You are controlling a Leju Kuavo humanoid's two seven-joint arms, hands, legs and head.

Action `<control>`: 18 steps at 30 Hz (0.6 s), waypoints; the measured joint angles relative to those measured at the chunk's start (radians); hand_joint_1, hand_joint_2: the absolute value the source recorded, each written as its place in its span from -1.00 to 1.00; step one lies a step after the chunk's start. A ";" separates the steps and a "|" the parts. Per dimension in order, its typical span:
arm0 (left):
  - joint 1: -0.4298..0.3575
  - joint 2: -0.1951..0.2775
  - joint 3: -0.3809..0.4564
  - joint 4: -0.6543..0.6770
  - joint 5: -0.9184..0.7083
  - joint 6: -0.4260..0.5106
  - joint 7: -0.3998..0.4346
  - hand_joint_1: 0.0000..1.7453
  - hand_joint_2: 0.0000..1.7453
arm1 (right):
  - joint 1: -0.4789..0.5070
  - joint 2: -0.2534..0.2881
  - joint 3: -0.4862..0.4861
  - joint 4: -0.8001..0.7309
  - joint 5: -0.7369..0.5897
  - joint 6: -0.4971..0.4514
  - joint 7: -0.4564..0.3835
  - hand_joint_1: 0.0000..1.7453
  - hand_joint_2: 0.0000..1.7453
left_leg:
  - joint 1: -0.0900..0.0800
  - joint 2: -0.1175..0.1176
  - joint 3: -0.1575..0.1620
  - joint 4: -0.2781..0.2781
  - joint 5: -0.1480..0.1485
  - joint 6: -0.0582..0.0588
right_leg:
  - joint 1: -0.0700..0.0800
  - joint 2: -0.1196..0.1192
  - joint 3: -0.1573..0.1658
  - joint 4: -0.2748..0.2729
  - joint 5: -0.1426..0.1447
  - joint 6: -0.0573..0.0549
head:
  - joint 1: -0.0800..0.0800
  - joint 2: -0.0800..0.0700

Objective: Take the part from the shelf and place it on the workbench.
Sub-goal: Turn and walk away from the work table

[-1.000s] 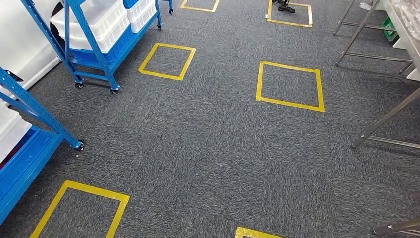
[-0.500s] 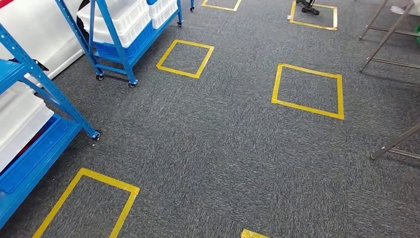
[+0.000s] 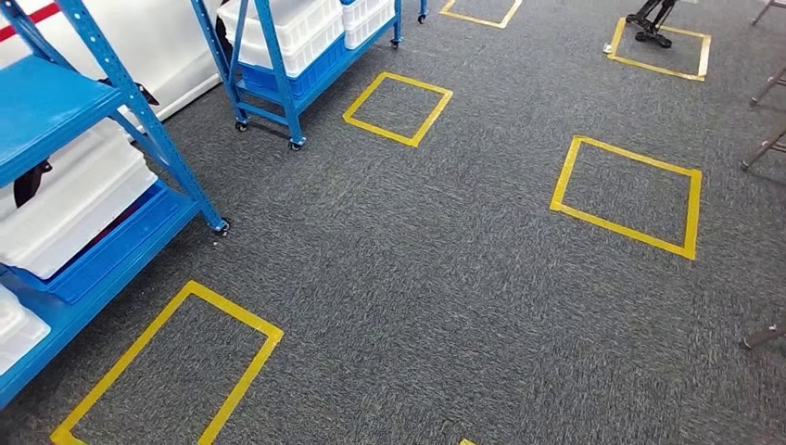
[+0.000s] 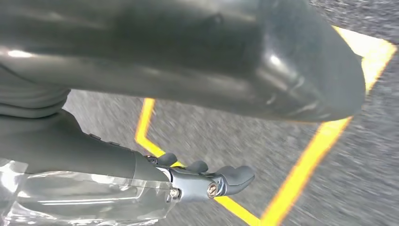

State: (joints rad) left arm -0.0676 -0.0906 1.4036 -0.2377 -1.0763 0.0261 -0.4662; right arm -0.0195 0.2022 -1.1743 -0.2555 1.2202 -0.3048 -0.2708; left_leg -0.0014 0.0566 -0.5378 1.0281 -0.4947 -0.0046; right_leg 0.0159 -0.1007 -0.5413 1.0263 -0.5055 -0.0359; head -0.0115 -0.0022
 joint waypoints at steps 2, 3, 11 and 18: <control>-0.001 0.004 -0.005 0.000 -0.005 -0.003 -0.001 -1.00 -1.00 | -0.006 -0.008 0.009 0.000 0.017 -0.010 -0.014 -1.00 -1.00 | -0.004 -0.007 0.001 -0.016 0.005 0.008 | -0.002 -0.016 0.002 0.000 0.000 0.009 | 0.000 0.000; 0.000 0.005 -0.007 0.000 -0.007 -0.004 -0.001 -1.00 -1.00 | -0.009 -0.013 0.015 0.001 0.025 -0.014 -0.018 -1.00 -1.00 | -0.002 -0.017 0.003 -0.022 0.011 0.012 | -0.004 -0.019 0.003 0.002 -0.001 0.014 | 0.000 0.000; -0.005 0.008 -0.019 0.000 -0.011 -0.006 0.003 -1.00 -1.00 | -0.010 -0.035 0.040 0.006 0.045 -0.018 -0.010 -1.00 -1.00 | 0.013 -0.108 -0.008 -0.037 0.041 0.019 | -0.037 0.100 -0.096 0.234 -0.107 0.055 | 0.003 0.000; -0.003 0.010 -0.020 0.000 -0.010 -0.004 0.007 -1.00 -1.00 | -0.010 -0.037 0.046 0.018 0.062 -0.006 0.053 -1.00 -1.00 | 0.025 -0.185 -0.028 -0.028 0.049 -0.031 | -0.043 0.154 0.011 0.000 -0.005 0.040 | 0.003 0.000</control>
State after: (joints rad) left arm -0.0708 -0.0808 1.3837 -0.2377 -1.0866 0.0217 -0.4592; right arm -0.0297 0.1652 -1.1287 -0.2376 1.2819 -0.3109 -0.2180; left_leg 0.0237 -0.1285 -0.5661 1.0001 -0.4461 -0.0352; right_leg -0.0272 0.0533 -0.5308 1.0266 -0.5103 0.0044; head -0.0086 -0.0020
